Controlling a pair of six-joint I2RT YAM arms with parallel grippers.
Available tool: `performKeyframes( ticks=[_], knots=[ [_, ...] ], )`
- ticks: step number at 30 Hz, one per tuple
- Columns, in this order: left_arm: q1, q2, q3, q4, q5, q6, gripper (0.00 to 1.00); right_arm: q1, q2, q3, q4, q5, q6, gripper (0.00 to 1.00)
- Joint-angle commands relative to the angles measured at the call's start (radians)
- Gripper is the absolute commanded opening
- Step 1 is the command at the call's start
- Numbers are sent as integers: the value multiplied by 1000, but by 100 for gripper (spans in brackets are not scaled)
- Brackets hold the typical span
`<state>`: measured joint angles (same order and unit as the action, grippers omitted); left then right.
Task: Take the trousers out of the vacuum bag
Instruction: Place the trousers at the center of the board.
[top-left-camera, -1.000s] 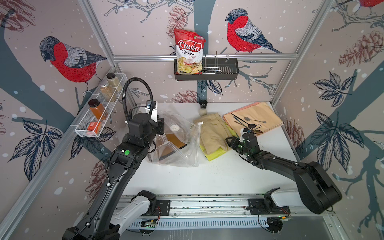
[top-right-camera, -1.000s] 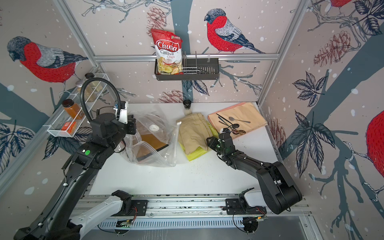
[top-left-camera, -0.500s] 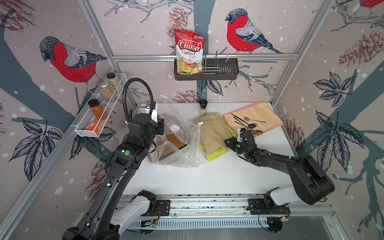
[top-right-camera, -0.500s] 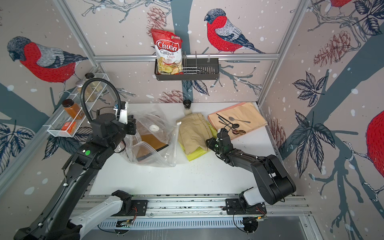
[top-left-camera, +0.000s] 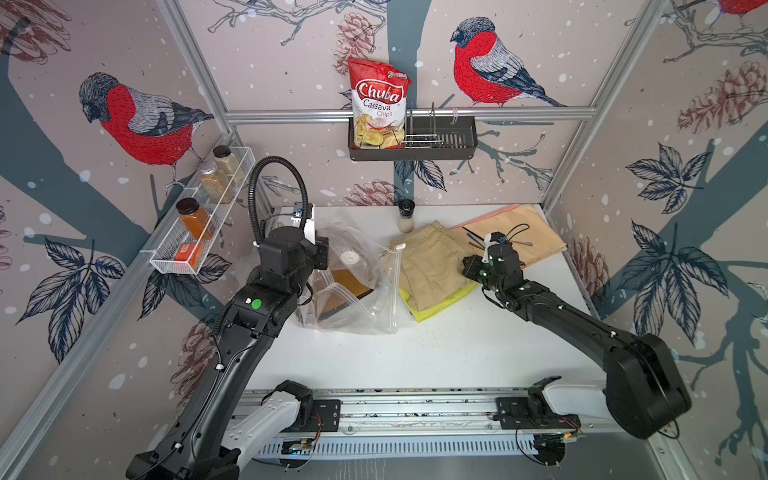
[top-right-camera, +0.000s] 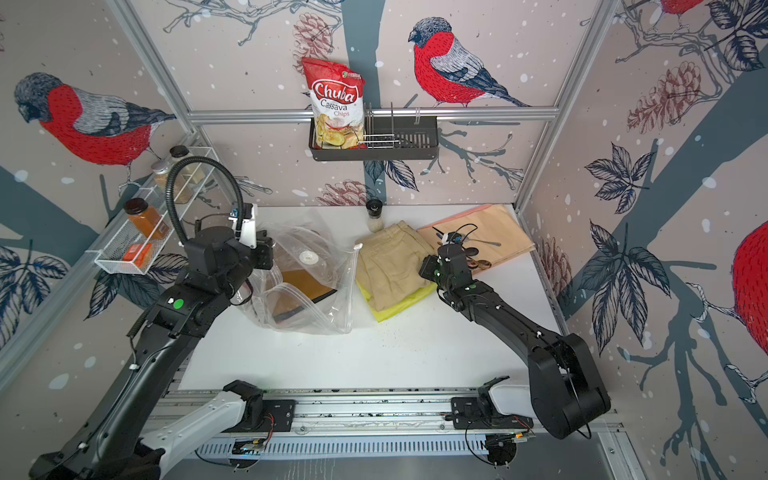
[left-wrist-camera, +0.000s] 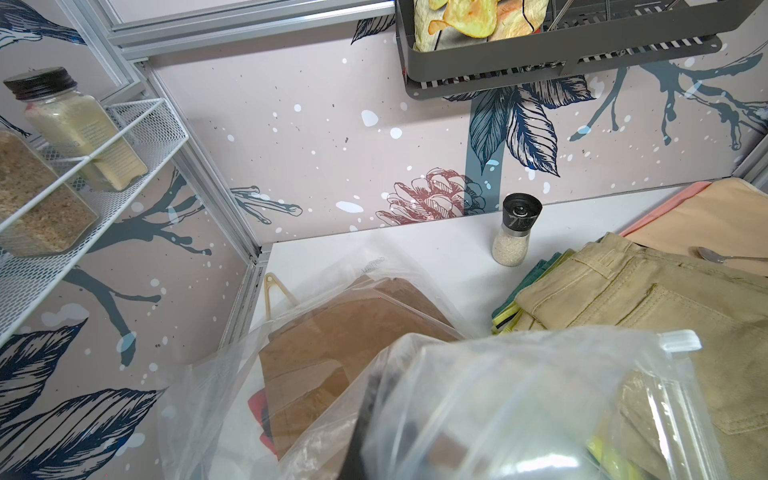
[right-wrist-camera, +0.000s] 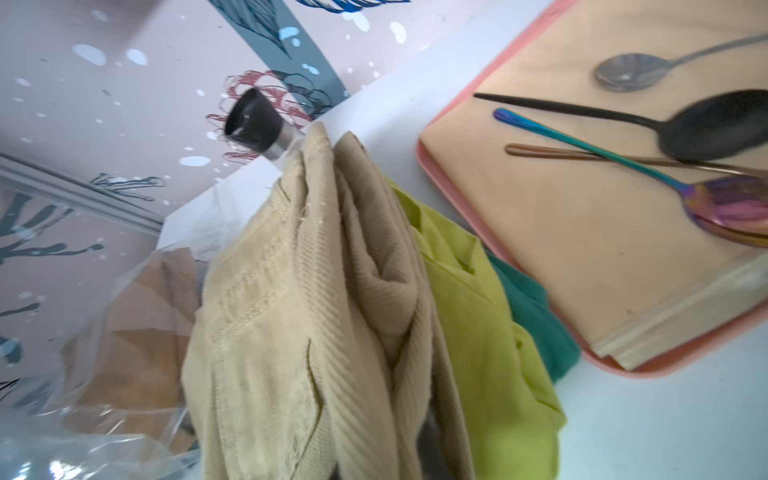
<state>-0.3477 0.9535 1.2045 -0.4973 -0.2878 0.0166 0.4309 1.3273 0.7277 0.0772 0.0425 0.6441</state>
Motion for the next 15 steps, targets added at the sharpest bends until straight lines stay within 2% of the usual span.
performKeyframes(
  ticks=[1, 2, 3, 4, 8, 12, 15],
  knots=[
    [2, -5, 1, 26, 9, -1, 0, -13, 29, -38, -8, 17, -5, 6],
    [3, -7, 1, 23, 9, -1, 0, -14, 39, -46, -2, 16, 4, 17],
    [3, -8, 3, 20, 7, 0, 0, -14, 49, -48, -2, 19, 16, 37],
    [2, -9, 3, 17, 6, 2, 0, -12, 57, -46, -12, 24, 23, 49],
    [3, -10, 6, 16, 2, 2, 0, 21, 22, -18, -80, 121, 28, 57],
    [3, 0, 4, 26, 7, 2, 0, 135, -52, 44, -229, 342, 24, 63],
    [2, 17, 10, 34, 20, 5, 0, 204, -70, 85, -316, 439, 39, 64]
  ],
)
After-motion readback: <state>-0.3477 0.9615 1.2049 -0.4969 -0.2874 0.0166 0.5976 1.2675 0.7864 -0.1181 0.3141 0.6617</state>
